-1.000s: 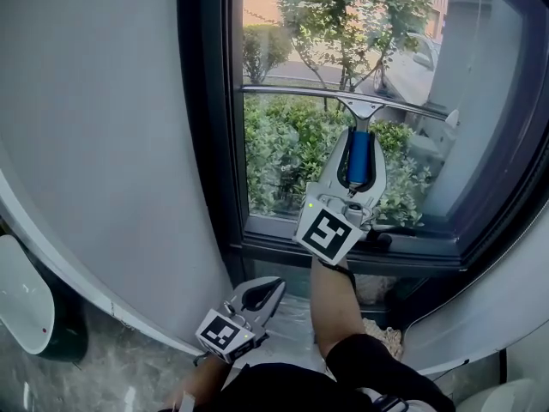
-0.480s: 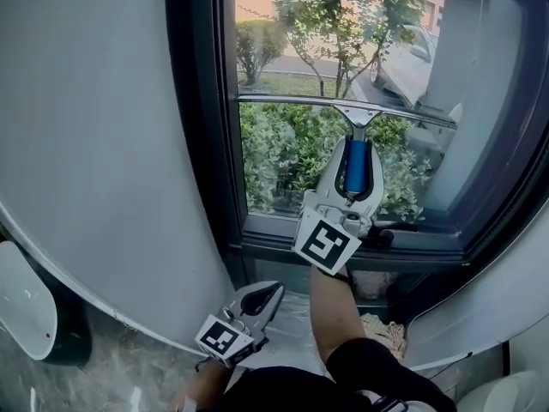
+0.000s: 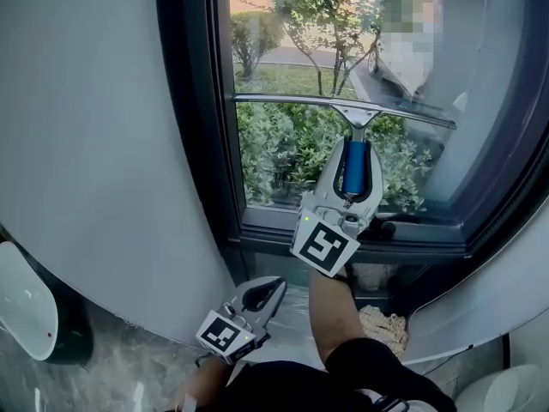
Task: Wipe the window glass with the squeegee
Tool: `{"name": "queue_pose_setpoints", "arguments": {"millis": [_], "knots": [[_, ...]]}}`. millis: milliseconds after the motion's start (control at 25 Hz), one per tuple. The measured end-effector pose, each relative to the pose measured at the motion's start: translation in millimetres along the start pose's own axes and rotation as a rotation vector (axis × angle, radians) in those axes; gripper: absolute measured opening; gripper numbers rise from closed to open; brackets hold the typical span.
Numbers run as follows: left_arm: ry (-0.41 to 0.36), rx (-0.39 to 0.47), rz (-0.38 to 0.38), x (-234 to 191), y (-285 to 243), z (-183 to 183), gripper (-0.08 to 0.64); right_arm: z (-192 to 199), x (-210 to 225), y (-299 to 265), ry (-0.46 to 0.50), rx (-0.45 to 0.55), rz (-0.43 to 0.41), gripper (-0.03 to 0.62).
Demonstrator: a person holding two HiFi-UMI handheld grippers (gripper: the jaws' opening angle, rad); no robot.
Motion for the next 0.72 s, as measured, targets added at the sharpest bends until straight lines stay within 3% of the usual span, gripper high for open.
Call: {"name": "queue_pose_setpoints", "arguments": {"millis": [720], "knots": [[0.010,0.005,-0.015,-6.4,2.1,6.0,0.000,14.0,-1.5,18.8,0.016,-0.040,-0.004,0.133]]}}
Point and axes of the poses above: the fingertips, and each gripper's own axes: y backward along the fingers, x to its right, z out of its underside, the point moved 6 cm from there along y, backward along the fingers, and after that the axes turned 4 degrees about y, right-handed, at the moved point
